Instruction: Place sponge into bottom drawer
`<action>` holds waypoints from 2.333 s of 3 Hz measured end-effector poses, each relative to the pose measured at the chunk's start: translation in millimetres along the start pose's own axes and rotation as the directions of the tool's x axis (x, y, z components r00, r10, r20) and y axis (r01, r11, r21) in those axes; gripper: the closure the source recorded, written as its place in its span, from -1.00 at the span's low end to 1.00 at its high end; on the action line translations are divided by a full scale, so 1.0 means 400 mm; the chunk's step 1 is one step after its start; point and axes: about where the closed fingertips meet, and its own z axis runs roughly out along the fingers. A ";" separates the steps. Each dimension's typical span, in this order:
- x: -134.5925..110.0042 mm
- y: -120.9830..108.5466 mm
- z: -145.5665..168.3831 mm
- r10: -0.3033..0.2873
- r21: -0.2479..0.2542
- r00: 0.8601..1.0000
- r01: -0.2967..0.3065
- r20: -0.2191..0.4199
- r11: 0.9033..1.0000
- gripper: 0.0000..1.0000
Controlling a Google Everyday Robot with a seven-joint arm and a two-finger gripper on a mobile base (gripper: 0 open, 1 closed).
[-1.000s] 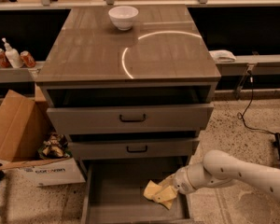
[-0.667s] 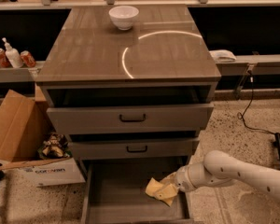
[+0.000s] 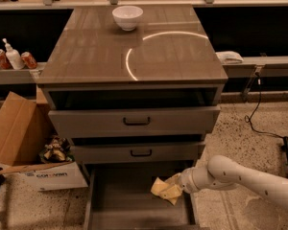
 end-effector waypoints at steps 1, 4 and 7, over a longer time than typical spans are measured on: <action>0.021 -0.065 0.054 0.006 0.005 1.000 -0.006 0.000 1.000 1.00; 0.065 -0.227 0.222 0.067 0.029 0.996 -0.066 -0.052 0.997 0.61; 0.122 -0.261 0.318 0.121 0.031 0.986 -0.118 -0.114 0.993 -0.76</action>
Offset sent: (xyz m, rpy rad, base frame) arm 0.0675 -0.0057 -0.0933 -0.0300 0.0324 -0.0415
